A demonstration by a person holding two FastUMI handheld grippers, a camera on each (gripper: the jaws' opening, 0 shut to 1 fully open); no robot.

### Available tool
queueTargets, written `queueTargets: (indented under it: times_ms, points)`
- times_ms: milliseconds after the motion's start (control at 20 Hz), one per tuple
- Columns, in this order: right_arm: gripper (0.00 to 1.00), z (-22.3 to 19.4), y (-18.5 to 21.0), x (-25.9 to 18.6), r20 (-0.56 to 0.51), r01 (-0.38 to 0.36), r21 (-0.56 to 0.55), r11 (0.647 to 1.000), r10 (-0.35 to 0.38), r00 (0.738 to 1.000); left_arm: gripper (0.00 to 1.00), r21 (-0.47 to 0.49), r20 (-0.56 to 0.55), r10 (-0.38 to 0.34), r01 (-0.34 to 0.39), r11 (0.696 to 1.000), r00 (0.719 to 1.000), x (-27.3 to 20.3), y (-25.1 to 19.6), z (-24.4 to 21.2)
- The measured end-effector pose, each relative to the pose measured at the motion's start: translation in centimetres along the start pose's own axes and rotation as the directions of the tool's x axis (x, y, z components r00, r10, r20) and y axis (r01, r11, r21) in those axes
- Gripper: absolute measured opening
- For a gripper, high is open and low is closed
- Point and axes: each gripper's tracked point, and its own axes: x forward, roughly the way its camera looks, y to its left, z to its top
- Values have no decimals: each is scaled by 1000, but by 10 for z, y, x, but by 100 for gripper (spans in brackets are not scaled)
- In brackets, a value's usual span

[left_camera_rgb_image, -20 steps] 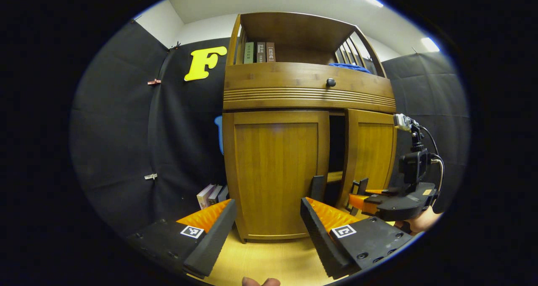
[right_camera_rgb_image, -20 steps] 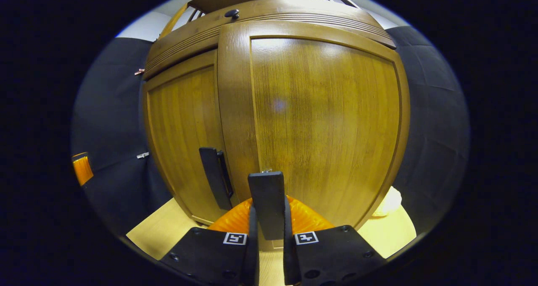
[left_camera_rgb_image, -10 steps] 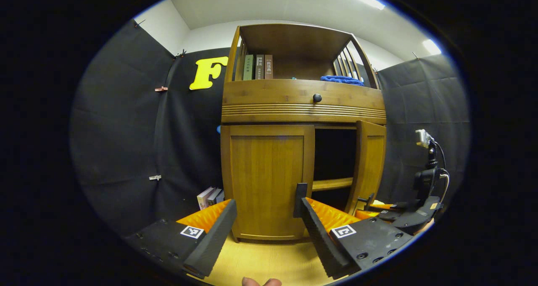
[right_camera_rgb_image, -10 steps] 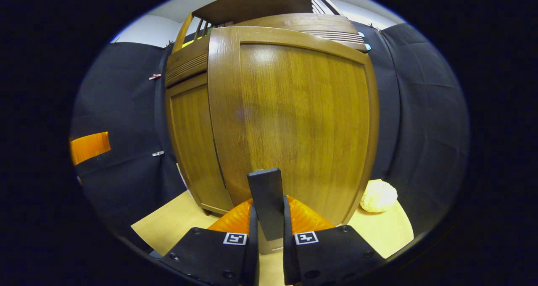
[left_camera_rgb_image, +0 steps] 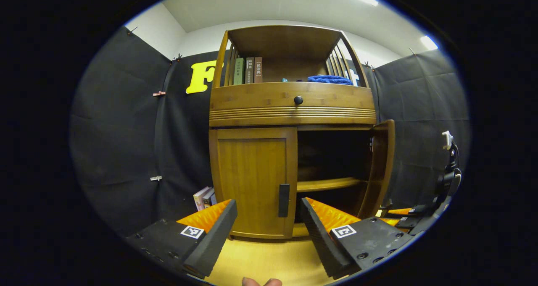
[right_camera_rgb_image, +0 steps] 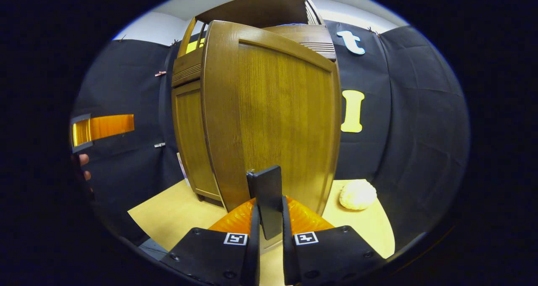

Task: Open the right door of the double-door shoe cabinet with the right hand, and open the left door with the left hand.

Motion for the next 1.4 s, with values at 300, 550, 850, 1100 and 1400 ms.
queueTargets:
  times_ms: [300, 550, 850, 1100, 1400]
  points:
    - [25, 6, -9, -2, -22, 10, 16, 1000, -9, 1000, 92, 19, 10, -6, 6, 1000, 1000, 12, -21, 6]
    - [25, 14, -28, -12, -9, -15, 52, 999, 15, 1000, 92, 14, 4, -15, 15, 1000, 1000, 29, -33, 5]
    - [25, 20, -73, -27, 12, 36, 23, 999, -36, 999, 92, 52, 9, -35, 34, 998, 999, 49, -47, 7]
    - [19, 23, -108, -40, 36, 89, 62, 994, -92, 995, 92, 69, 8, -51, 50, 996, 999, 65, -53, 5]
    - [29, 34, -129, -53, 79, 189, 85, 978, -196, 977, 92, 77, -23, -58, 60, 995, 998, 88, -54, -15]
